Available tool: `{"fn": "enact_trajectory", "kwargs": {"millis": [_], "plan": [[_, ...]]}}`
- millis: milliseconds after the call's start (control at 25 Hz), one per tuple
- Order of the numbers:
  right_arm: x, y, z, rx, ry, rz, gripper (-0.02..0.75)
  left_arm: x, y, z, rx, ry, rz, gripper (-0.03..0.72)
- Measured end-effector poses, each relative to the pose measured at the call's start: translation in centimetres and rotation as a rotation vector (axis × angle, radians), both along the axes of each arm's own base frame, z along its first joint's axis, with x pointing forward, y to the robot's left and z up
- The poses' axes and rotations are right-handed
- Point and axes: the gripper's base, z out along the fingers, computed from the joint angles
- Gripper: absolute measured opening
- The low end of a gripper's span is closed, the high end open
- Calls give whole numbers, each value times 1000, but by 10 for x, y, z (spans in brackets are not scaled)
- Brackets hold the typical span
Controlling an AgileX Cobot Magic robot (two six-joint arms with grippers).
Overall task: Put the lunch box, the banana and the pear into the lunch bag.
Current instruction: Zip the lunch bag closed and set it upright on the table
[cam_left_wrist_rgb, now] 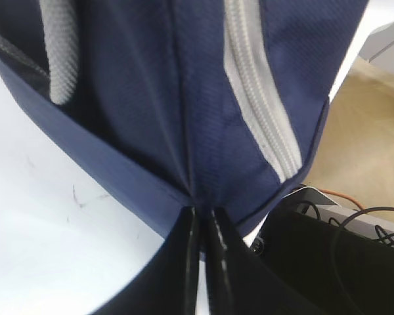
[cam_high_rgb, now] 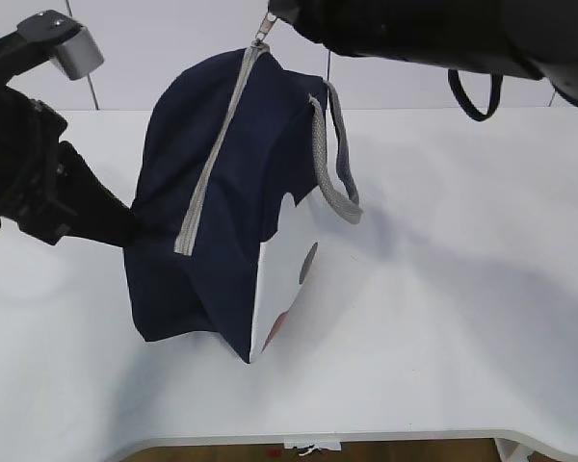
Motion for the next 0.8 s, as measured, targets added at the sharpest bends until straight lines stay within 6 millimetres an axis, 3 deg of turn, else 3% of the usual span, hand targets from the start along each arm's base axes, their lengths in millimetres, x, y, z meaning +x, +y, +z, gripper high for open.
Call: {"fn": "enact_trajectory", "kwargs": {"millis": [320,800], "plan": [[17,2,-8,-24,1,-20,-11,-2,1,-1,12,20,-16,-9],[32,-25,-10,-57,3,-85,-11,-3,0,-1,2,27,-15,-9]]}}
